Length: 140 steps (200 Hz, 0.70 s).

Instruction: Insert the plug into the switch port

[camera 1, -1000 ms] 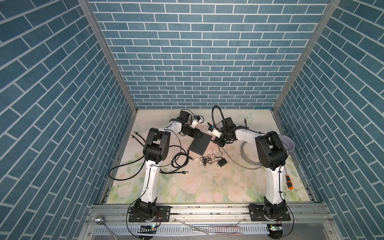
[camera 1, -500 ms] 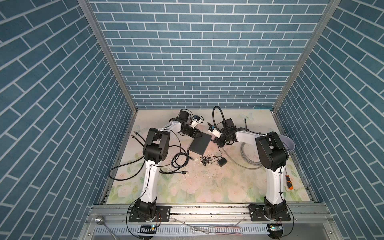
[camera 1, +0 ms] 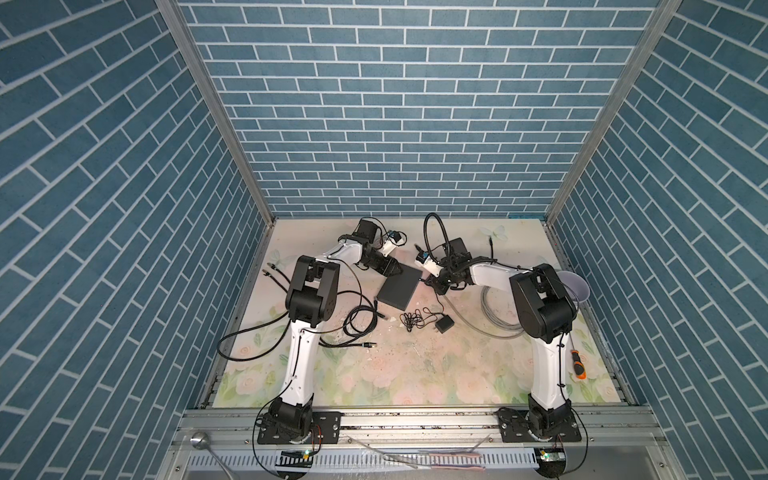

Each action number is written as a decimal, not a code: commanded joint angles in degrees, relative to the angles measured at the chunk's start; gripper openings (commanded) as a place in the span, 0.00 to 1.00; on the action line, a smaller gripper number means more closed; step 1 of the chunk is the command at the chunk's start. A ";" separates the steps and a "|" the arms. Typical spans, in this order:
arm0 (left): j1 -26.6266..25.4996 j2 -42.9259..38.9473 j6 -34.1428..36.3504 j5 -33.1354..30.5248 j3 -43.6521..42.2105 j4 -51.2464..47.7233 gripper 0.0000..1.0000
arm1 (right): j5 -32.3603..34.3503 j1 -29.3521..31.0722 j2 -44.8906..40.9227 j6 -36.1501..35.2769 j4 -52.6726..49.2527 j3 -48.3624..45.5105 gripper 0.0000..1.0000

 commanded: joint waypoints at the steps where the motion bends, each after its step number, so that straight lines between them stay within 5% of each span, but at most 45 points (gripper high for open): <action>1: -7.42 2.15 0.92 15.85 -5.13 -6.29 0.46 | -5.36 7.25 1.17 3.54 20.79 1.40 0.00; 49: -8.44 2.33 3.85 15.02 -4.64 -9.12 0.46 | -6.81 7.50 1.96 8.00 28.15 -0.15 0.00; 108: -8.76 2.86 7.19 15.61 -2.55 -12.95 0.46 | -19.83 7.70 0.45 2.07 17.57 2.01 0.00; 140: -8.93 2.87 9.00 17.03 -2.04 -14.84 0.46 | -19.06 8.01 1.52 2.18 18.30 2.70 0.00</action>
